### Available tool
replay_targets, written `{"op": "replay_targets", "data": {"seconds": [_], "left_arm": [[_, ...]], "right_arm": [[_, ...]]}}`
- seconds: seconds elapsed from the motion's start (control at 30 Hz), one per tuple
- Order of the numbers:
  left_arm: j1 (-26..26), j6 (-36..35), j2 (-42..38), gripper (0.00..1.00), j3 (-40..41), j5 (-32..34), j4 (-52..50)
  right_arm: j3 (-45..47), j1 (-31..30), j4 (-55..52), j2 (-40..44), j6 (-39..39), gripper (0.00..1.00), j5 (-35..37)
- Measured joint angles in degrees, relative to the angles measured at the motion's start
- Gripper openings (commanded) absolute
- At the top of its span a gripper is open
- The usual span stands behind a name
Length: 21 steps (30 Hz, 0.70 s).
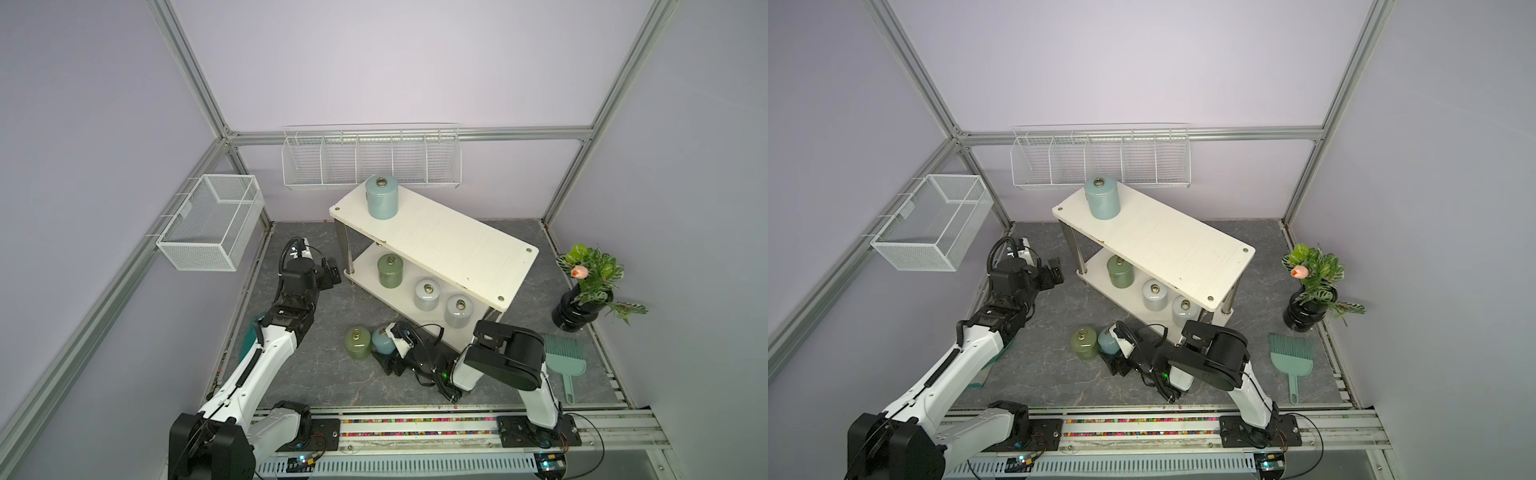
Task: Remove the tea canisters from the shelf
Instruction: Place the tea canister at the center of the board.
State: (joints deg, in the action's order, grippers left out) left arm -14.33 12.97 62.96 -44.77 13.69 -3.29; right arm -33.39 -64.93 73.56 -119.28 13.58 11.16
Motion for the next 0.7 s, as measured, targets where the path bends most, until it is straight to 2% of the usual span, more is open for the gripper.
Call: {"op": "replay_targets", "data": {"seconds": [0.3,0.33,0.37,0.7], "left_arm": [[0.0,-0.2,-1.4,1.00,0.0,0.7,0.4],[0.0,-0.2,-1.4,1.00,0.0,0.8,0.4],[-0.1,-0.2,-1.4,1.00,0.0,0.9,0.4],[-0.1,-0.2,-0.9,1.00,0.0,0.9,1.2]], "right_arm": [[0.6,0.0,1.9,-0.4,-0.5,1.00,0.0],[0.8,0.0,2.2,-0.4,-0.5,0.98,0.1],[1.0,0.0,2.4,-0.4,-0.6,0.89,0.2],[2.8,0.0,4.5,-0.4,-0.6,0.89,1.6]]}}
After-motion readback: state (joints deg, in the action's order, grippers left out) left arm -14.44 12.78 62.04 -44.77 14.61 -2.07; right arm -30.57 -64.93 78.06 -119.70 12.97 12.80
